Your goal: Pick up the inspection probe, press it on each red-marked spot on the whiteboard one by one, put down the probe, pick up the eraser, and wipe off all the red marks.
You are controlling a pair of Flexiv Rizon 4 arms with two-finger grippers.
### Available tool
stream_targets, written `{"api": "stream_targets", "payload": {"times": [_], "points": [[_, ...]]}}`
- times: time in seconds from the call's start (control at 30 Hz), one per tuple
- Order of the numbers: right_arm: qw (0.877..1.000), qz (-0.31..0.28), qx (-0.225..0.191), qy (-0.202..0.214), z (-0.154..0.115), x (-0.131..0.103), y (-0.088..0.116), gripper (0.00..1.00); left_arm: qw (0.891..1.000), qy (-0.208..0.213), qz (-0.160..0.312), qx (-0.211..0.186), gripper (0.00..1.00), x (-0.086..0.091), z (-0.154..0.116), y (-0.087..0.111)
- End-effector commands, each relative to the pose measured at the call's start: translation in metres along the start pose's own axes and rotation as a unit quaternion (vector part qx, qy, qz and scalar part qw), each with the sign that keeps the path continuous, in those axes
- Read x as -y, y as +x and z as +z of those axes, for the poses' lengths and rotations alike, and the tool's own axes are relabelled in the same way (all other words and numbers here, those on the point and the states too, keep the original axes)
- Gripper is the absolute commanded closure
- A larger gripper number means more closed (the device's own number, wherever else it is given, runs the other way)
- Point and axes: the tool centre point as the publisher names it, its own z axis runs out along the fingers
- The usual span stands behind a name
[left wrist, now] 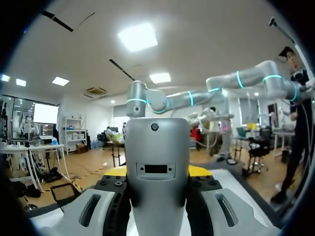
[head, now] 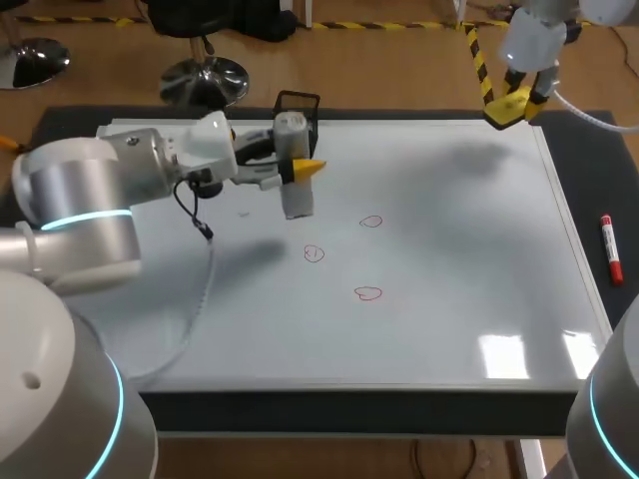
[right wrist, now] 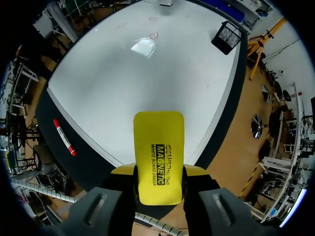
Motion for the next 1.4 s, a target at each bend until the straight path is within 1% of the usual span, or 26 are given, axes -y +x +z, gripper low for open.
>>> {"api": "stream_targets", "payload": {"times": [0.03,0.13,0.43,0.63,0.87,1.13,1.4], "points": [[1.000,-0.001,-0.003,0.001,-0.001,0.001,-0.001,1.00,1.000,0.006,-0.005,-0.014,1.00,-0.014,0.003,0.001],[1.000,-0.001,-0.003,0.001,-0.001,0.001,-0.001,1.00,1.000,0.006,-0.009,-0.027,1.00,-0.021,0.007,0.004],[1.000,-0.001,-0.003,0.001,-0.001,0.001,-0.001,1.00,0.999,-0.003,-0.027,-0.047,1.00,-0.040,0.019,0.010],[1.000,-0.001,-0.003,0.001,-0.001,0.001,-0.001,1.00,0.998,-0.003,-0.034,-0.050,1.00,-0.043,0.022,0.015],[1.000,-0.001,-0.003,0.001,-0.001,0.001,-0.001,1.00,0.998,-0.002,-0.045,-0.046,1.00,-0.052,0.018,0.020],[1.000,-0.001,-0.003,0.001,-0.001,0.001,-0.001,1.00,0.997,-0.006,-0.053,-0.048,1.00,-0.059,0.019,0.030],[1.000,-0.001,-0.003,0.001,-0.001,0.001,-0.001,1.00,0.998,0.004,-0.051,-0.046,1.00,-0.063,0.015,0.029]]}}
